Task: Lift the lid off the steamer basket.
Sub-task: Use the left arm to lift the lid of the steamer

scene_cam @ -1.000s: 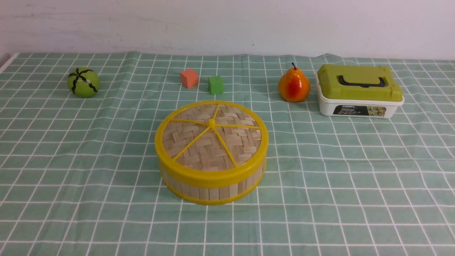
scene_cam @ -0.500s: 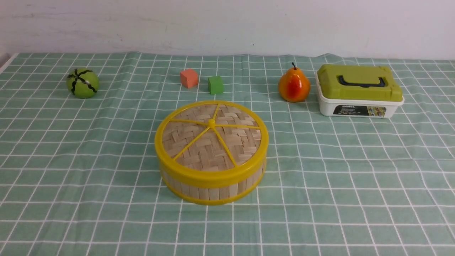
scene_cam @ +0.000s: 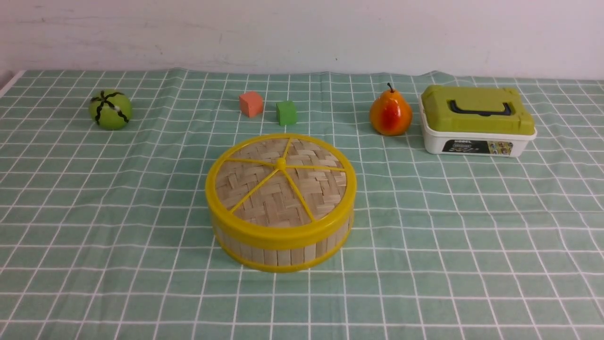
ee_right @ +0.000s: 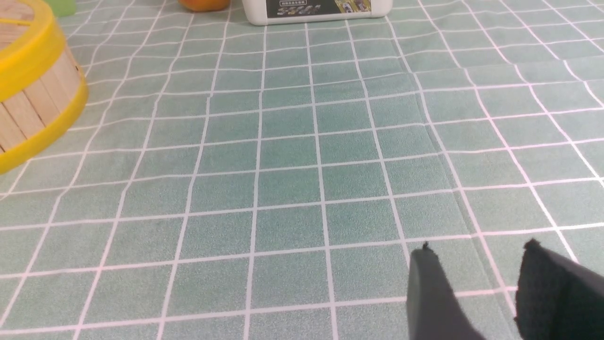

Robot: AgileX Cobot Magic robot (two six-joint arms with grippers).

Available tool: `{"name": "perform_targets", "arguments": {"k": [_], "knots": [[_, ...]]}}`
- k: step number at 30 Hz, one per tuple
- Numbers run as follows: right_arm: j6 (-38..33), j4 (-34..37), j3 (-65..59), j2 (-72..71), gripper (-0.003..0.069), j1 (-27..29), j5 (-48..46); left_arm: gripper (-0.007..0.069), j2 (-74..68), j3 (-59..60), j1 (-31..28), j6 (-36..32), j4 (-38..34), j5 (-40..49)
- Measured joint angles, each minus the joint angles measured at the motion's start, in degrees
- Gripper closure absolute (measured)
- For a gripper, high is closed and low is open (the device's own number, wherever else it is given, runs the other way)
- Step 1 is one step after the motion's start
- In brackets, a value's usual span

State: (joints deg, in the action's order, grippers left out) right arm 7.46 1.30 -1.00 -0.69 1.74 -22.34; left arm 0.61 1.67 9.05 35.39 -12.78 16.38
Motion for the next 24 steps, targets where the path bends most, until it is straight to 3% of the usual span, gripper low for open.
{"name": "perform_targets", "arguments": {"k": [2, 3, 7, 20, 24], "knots": [[0.0, 0.0, 0.0, 0.0, 0.0418, 0.0, 0.0, 0.0386, 0.0, 0.0, 0.0, 5.67, -6.85, -1.46], [0.0, 0.0, 0.0, 0.0, 0.0418, 0.0, 0.0, 0.0386, 0.0, 0.0, 0.0, 12.49, -15.56, -3.55], [0.0, 0.0, 0.0, 0.0, 0.0418, 0.0, 0.0, 0.0386, 0.0, 0.0, 0.0, 18.24, -24.77, -6.24], [0.0, 0.0, 0.0, 0.0, 0.0418, 0.0, 0.0, 0.0387, 0.0, 0.0, 0.0, 18.23, -29.11, -20.07], [0.0, 0.0, 0.0, 0.0, 0.0418, 0.0, 0.0, 0.0452, 0.0, -0.46, 0.0, 15.74, -29.31, -23.64]]}}
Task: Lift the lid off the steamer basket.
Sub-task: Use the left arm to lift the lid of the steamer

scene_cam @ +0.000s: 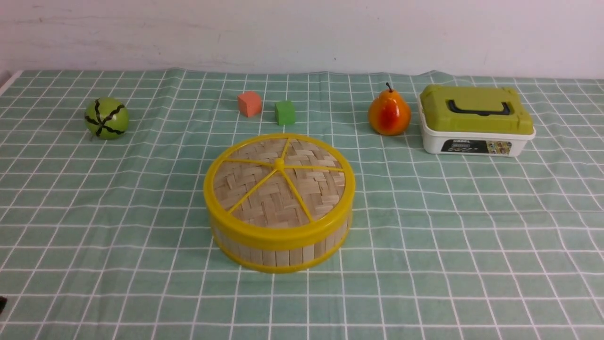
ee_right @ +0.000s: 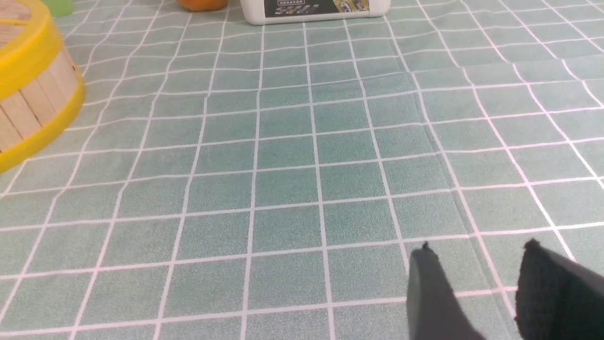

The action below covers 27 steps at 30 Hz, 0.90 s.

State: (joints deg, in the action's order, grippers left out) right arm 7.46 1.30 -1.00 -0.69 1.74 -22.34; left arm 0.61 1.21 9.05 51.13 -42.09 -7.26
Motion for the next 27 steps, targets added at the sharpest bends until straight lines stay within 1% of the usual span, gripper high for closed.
{"name": "perform_targets", "arguments": {"k": [3, 4, 5, 6, 7, 8, 9, 10, 12, 13, 14, 16, 17, 18, 22, 23, 25, 26, 27], "knots": [[0.0, 0.0, 0.0, 0.0, 0.0418, 0.0, 0.0, 0.0565, 0.0, -4.83, 0.0, -5.12, 1.42, -0.54], [0.0, 0.0, 0.0, 0.0, 0.0418, 0.0, 0.0, 0.0592, -0.28, -6.5, 0.0, -6.82, 2.25, -0.47], [0.0, 0.0, 0.0, 0.0, 0.0418, 0.0, 0.0, 0.0637, -3.04, -12.34, 0.0, -12.83, 5.07, 0.83], [0.0, 0.0, 0.0, 0.0, 0.0418, 0.0, 0.0, 0.0637, -3.48, -13.04, 0.0, -13.52, 5.36, 1.44], [0.0, 0.0, 0.0, 0.0, 0.0418, 0.0, 0.0, 0.0637, -5.52, -15.8, 0.0, -16.27, 6.45, 2.6], [0.0, 0.0, 0.0, 0.0, 0.0418, 0.0, 0.0, 0.0637, -10.76, -21.89, 0.0, -21.96, 8.21, 7.81], [0.0, 0.0, 0.0, 0.0, 0.0418, 0.0, 0.0, 0.0637, -13.9, -23.85, 0.0, -23.64, 8.66, 10.06], [0.0, 0.0, 0.0, 0.0, 0.0418, 0.0, 0.0, 0.0637, -18.25, -27.64, 0.0, -26.82, 9.45, 14.99], [0.0, 0.0, 0.0, 0.0, 0.0418, 0.0, 0.0, 0.0637, -25.81, -32.6, 0.0, -30.64, 10.63, 22.25], [0.0, 0.0, 0.0, 0.0, 0.0418, 0.0, 0.0, 0.0637, -32.81, -36.37, 0.0, -33.08, 11.61, 27.96], [0.0, 0.0, 0.0, 0.0, 0.0418, 0.0, 0.0, 0.0637, -36.86, -39.67, 0.0, -34.85, 12.35, 32.6], [0.0, 0.0, 0.0, 0.0, 0.0418, 0.0, 0.0, 0.0637, -47.0, -46.98, 0.0, -37.3, 14.33, 41.38], [0.0, 0.0, 0.0, 0.0, 0.0418, 0.0, 0.0, 0.0637, -48.03, -46.98, 0.0, -37.3, 14.48, 41.38], [0.0, 0.0, 0.0, 0.0, 0.0418, 0.0, 0.0, 0.0637, -57.22, -55.17, 0.0, -38.32, 16.08, 49.26], [0.0, 0.0, 0.0, 0.0, 0.0418, 0.0, 0.0, 0.0637, -73.7, -69.02, 0.48, -39.77, 18.6, 58.7], [0.0, 0.0, 0.0, 0.0, 0.0418, 0.0, 0.0, 0.0637, -75.46, -70.51, 0.89, -39.83, 19.02, 59.58], [0.0, 0.0, 0.0, 0.0, 0.0418, 0.0, 0.0, 0.0637, -86.38, -79.66, 4.19, -39.24, 23.11, 64.42], [0.0, 0.0, 0.0, 0.0, 0.0418, 0.0, 0.0, 0.0637, -89.87, -83.11, 6.11, -38.33, 25.44, 65.98], [0.0, 0.0, 0.0, 0.0, 0.0418, 0.0, 0.0, 0.0637, -90.57, -83.8, 6.53, -38.09, 25.96, 65.98]]}}
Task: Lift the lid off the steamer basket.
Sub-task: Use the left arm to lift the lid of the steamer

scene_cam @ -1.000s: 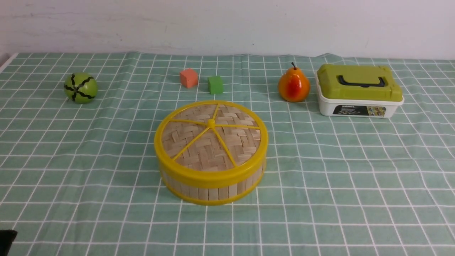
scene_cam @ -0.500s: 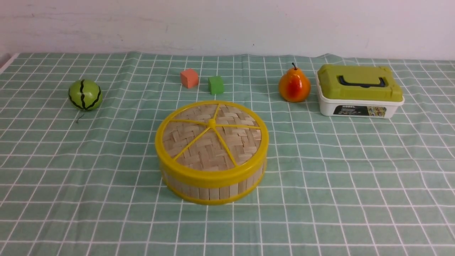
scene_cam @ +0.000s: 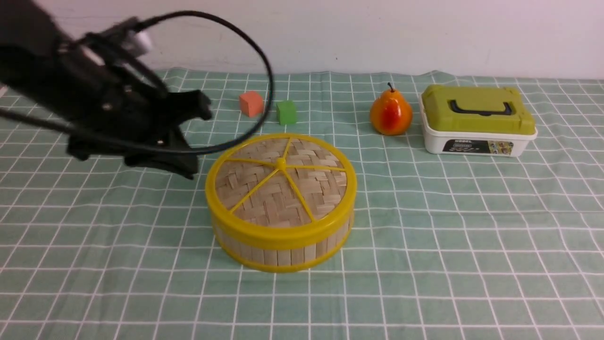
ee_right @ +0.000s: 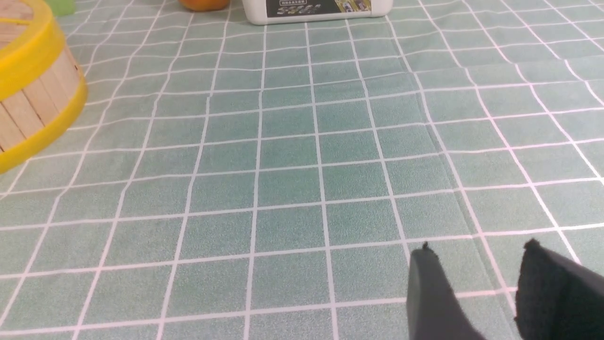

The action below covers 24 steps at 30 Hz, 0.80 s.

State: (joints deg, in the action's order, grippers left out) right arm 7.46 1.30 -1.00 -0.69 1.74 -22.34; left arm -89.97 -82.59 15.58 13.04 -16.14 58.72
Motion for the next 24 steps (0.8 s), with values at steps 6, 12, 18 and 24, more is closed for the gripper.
{"name": "perform_targets", "arguments": {"k": [6, 12, 18, 24], "knots": [[0.0, 0.0, 0.0, 0.0, 0.0418, 0.0, 0.0, 0.0637, -19.04, -23.99, 10.77, 4.71, 17.47, 10.94], [0.0, 0.0, 0.0, 0.0, 0.0418, 0.0, 0.0, 0.0637, -25.59, -32.48, 12.32, 5.73, 19.33, 11.81], [0.0, 0.0, 0.0, 0.0, 0.0418, 0.0, 0.0, 0.0635, -28.38, -33.08, 12.32, 6.02, 18.57, 12.31], [0.0, 0.0, 0.0, 0.0, 0.0418, 0.0, 0.0, 0.0543, -28.86, -33.05, 12.32, 6.04, 17.82, 9.32]]}}
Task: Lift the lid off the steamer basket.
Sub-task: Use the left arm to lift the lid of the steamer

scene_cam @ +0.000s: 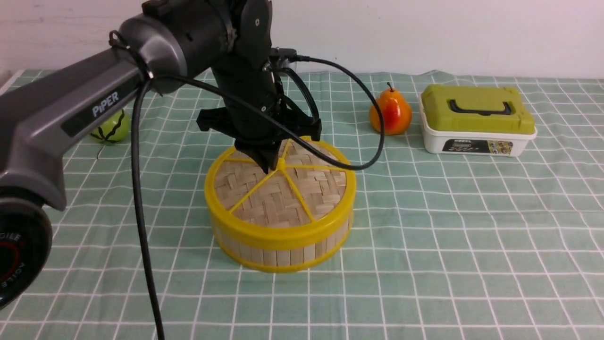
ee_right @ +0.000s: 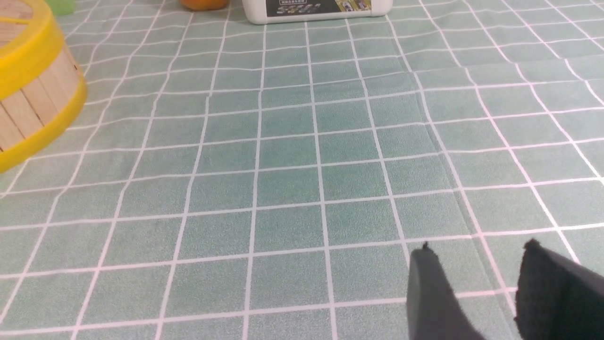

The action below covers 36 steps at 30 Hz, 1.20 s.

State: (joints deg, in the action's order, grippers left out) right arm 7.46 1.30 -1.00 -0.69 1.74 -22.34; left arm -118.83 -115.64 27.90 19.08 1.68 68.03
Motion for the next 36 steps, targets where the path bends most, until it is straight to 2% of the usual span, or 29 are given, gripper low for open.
{"name": "perform_targets", "arguments": {"k": [1, 5, 10, 25, 36], "knots": [[0.0, 0.0, 0.0, 0.0, 0.0418, 0.0, 0.0, 0.0532, 0.0, 0.0, 0.0, 0.0, 0.0, -0.43], [0.0, 0.0, 0.0, 0.0, 0.0418, 0.0, 0.0, 0.0398, -0.41, -0.11, 0.0, 0.04, -0.77, -4.44], [0.0, 0.0, 0.0, 0.0, 0.0418, 0.0, 0.0, 0.0316, -2.48, -0.18, 0.0, 0.04, -0.83, -6.22], [0.0, 0.0, 0.0, 0.0, 0.0418, 0.0, 0.0, 0.0307, -4.8, -0.18, 0.0, 0.04, 0.39, -8.39], [0.0, 0.0, 0.0, 0.0, 0.0418, 0.0, 0.0, 0.0377, -5.12, -0.18, 0.0, 0.04, 0.91, -8.49]]}}
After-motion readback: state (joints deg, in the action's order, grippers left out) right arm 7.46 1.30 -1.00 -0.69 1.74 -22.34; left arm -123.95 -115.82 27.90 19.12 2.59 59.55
